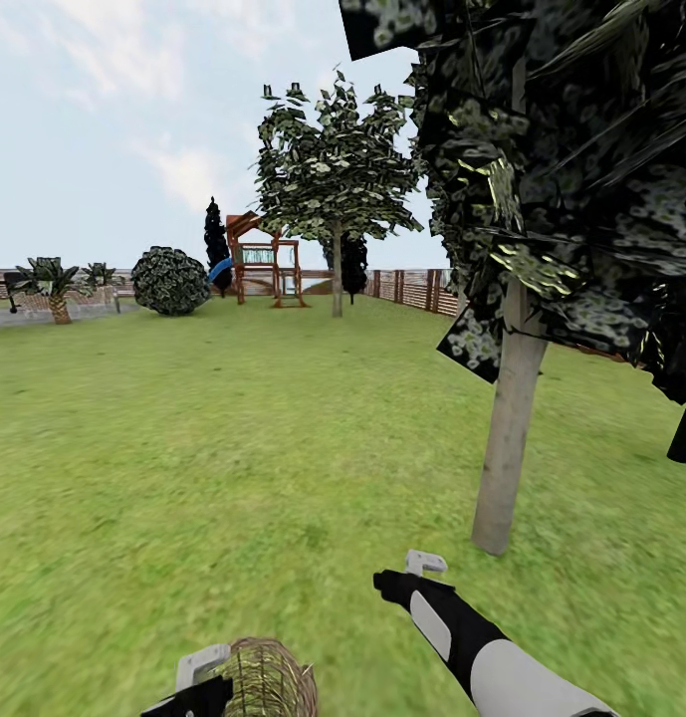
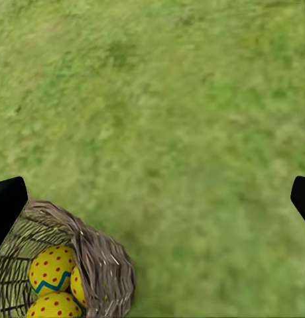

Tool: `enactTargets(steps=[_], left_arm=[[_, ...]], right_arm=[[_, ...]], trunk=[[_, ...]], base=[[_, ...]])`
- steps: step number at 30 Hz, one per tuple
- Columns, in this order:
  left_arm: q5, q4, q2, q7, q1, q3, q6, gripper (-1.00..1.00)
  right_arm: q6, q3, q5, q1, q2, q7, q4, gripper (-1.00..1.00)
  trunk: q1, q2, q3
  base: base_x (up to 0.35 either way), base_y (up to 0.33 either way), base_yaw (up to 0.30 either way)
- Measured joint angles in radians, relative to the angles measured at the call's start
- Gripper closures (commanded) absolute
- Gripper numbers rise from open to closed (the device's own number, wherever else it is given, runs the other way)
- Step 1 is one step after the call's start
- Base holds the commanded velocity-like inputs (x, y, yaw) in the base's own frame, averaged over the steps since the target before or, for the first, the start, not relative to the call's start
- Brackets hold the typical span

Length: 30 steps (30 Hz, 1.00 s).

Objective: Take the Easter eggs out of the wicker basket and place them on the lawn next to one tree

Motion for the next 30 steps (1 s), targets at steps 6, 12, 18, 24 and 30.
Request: enactTargets(steps=[6,12,18,24,30], left_arm=[[0.002,0.068,0.0,-0.008,-0.032,0.001,-0.027,-1.0],[0.001,0.083,0.001,-0.011,-0.039,0.001,-0.035,-1.0],[0.0,0.085,0.001,-0.013,-0.039,0.001,-0.04,-1.0],[0.002,0.086,0.001,-0.013,-0.039,0.002,-0.044,-1.0],[0.002,0.086,0.001,-0.013,-0.039,0.002,-0.046,-1.0]], right_arm=[[-0.053,0.001,0.002,0.021,-0.002,0.042,-0.034,-1.0],[-0.066,0.002,0.005,0.049,-0.002,0.077,-0.079,-1.0],[-0.068,0.003,0.005,0.054,-0.003,0.083,-0.088,-1.0],[-0.07,0.004,0.005,0.055,-0.003,0.085,-0.092,-1.0],[-0.07,0.005,0.004,0.075,-0.003,0.086,-0.143,-1.0]], trunk=[[0.0,0.0,0.0],[0.0,0.0,0.0],[0.0,0.0,0.0],[0.0,0.0,0.0],[0.0,0.0,0.0]], base=[[0.0,0.0,0.0],[0.0,0.0,0.0],[0.0,0.0,0.0],[0.0,0.0,0.0],[0.0,0.0,0.0]])
